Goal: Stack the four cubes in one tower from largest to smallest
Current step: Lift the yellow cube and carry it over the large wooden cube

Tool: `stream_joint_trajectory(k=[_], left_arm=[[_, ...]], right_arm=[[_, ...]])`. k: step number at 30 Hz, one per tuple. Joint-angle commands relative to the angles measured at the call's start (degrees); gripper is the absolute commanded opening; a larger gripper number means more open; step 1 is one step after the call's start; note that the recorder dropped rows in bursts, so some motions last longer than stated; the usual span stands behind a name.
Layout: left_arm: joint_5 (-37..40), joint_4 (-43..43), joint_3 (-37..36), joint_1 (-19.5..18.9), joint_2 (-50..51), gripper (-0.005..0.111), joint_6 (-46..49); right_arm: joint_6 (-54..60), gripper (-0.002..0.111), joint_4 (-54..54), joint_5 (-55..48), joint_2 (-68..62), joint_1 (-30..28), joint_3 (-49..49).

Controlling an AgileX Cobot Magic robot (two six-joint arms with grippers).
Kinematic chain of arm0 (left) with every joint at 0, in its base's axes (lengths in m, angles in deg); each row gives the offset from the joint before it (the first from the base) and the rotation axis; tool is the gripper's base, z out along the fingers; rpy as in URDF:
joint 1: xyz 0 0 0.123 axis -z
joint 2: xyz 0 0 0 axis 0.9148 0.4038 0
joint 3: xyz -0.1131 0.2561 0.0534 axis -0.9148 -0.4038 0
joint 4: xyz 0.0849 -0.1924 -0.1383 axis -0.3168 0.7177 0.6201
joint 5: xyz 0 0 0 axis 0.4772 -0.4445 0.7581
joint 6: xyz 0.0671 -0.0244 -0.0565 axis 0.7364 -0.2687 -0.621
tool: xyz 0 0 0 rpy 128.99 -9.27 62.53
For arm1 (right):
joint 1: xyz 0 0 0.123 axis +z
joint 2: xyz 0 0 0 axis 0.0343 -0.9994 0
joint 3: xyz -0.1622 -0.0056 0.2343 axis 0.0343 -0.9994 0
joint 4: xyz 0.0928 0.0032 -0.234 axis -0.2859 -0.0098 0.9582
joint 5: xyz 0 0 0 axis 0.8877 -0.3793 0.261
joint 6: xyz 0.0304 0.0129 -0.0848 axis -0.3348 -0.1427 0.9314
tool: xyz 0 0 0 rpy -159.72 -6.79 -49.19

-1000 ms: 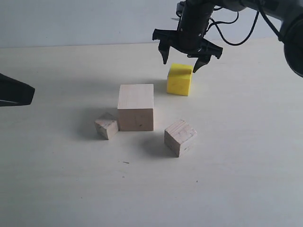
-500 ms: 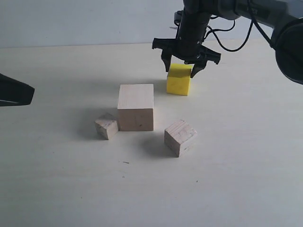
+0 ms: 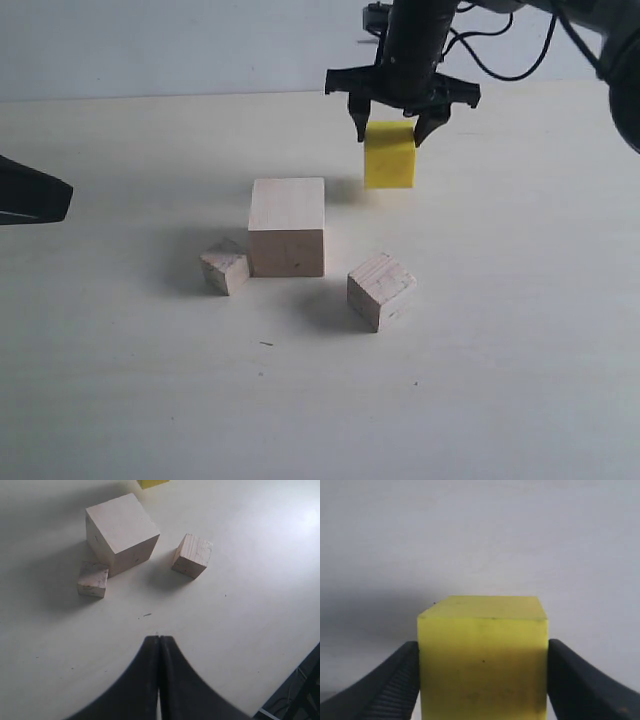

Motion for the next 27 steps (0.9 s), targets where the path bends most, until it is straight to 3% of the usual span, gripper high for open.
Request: stream_joint_trajectory(k=[1,14,27], left_arm=[[-0.79,0.15,-0.22,0.15,-0.33,0.0,0.01],[-1.25,-0.11,-0.22,0.15,-0.33,0.0,-0.23],[-1.03,-1.4,-0.22,0.15,-0.33,0.0,-1.75]], right_arm=[[3.31,0.0,0.0,-0.5,5.33,-0.22,0.51],[3.15,0.0,-0.7,-0.5,15.23,6.84,-0.27],[-0.29,0.0,-1.08,2.87,26.79,14.45,-22.17]])
